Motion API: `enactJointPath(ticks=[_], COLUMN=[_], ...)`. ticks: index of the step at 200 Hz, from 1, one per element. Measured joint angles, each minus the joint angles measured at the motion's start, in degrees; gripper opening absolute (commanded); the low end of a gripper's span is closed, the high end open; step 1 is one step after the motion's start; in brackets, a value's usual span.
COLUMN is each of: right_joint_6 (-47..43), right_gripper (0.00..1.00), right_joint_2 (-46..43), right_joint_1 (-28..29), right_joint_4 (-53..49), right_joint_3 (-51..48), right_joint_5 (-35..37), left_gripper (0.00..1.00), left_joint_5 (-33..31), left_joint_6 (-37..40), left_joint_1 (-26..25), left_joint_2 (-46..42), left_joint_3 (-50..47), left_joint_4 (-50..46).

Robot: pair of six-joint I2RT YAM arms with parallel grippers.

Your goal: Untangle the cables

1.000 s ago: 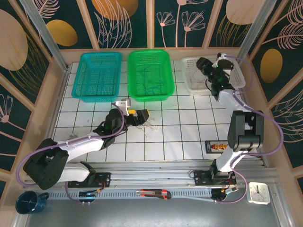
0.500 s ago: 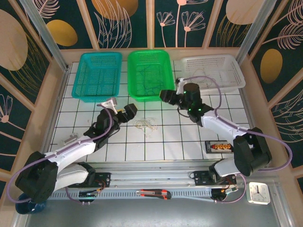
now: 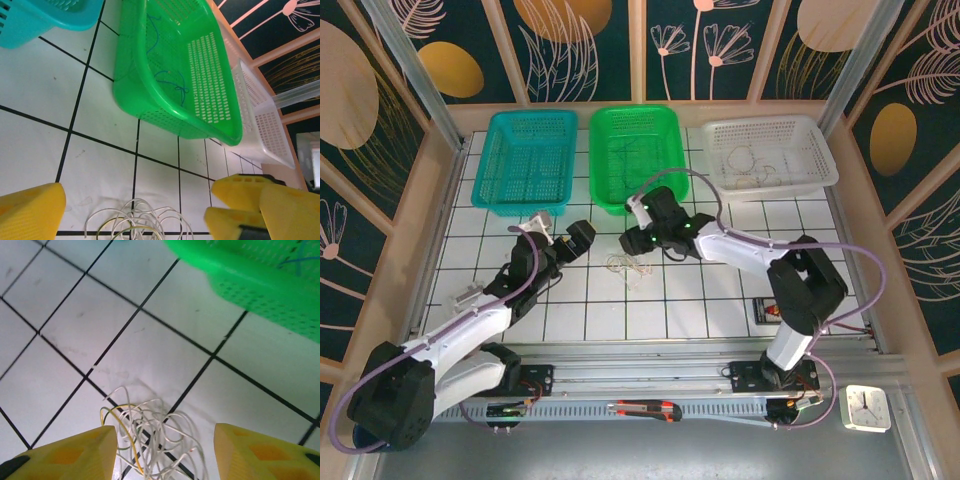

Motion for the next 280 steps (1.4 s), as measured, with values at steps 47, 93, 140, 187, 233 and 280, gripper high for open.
enactJointPath(ticks=[47,93,140,187,233,280], right_joint_6=[-5.3,-7.5,-8.6,-8.6,-8.9,-7.0], right_gripper=[0.53,0.53,0.5,0.29,0.0,0.0], right_joint_2=[5.9,8.3,11.3,13.8,14.1,9.5], right_joint_1=[3.4,4.1,4.1,4.1,4.1,3.1], right_joint_4=[-4.1,-5.9,-6.3,-6.7,-6.7,-4.6], right_joint_3=[6.3,7.2,9.0,10.4,10.5,6.1], right_joint_5=[2.4,2.5,2.2,1.3,0.4,-2.0], left_gripper=[0.99,0.99,0.99,0.99,0.99,0.99], left_joint_5=[3.3,6.6,8.3,9.0,9.2,10.3], left_joint_6=[-1.5,-2.5,-2.8,-3.0,-3.0,-2.9], left_joint_1=[3.0,5.1,5.2,5.2,5.5,5.5], left_joint_2=[0.4,1.8,3.7,4.3,4.7,4.8], left_joint_3=[-1.6,-2.4,-2.4,-2.4,-2.4,-2.4], left_joint_4=[0.8,1.6,2.1,2.8,3.5,3.8])
